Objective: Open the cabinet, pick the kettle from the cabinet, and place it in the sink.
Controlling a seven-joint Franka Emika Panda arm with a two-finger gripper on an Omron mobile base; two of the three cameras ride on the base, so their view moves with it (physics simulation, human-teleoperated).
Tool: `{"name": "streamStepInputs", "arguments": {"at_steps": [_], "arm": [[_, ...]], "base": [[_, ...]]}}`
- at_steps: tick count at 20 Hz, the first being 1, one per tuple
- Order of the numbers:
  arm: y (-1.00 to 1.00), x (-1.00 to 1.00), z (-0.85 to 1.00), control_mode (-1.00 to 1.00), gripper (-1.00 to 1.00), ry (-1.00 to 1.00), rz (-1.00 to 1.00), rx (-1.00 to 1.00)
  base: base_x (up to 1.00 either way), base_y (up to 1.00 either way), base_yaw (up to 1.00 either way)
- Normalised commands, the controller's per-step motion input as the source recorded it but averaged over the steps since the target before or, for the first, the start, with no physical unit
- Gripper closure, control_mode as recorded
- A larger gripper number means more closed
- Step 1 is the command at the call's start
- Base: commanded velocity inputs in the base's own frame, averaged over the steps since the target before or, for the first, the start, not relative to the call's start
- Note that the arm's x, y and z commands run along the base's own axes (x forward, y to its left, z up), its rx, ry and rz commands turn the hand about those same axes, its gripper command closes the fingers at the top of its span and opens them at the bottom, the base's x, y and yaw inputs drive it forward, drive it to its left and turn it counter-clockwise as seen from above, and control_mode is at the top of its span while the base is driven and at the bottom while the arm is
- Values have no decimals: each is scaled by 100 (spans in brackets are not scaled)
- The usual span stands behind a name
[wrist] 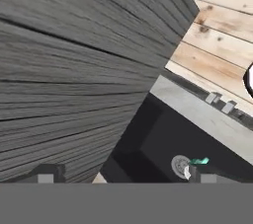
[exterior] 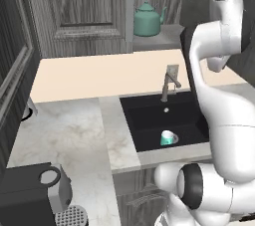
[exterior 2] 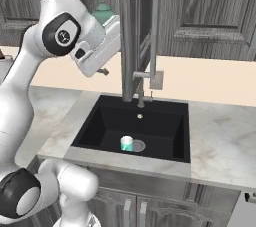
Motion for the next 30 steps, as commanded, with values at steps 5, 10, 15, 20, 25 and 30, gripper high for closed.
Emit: {"name": "streamStepInputs", "arguments": {"at_steps": [5, 10, 15, 20, 25, 30], "arm": [[-64, -25, 0, -100, -100, 0, -2, 24], [-24, -9, -16, -100, -100, -6, 2, 13], [29, -1, -16, -100, -100, -20, 14, 5], [65, -7, -8, -100, -100, -14, 27, -5], [58, -7, 1, -100, -100, 0, 42, -10], [48, -7, 11, -100, -100, 11, 51, -13]], "base": [[0, 0, 0], [0, 0, 0], [0, 0, 0], [0, 0, 0], [0, 0, 0], [0, 0, 0]]}}
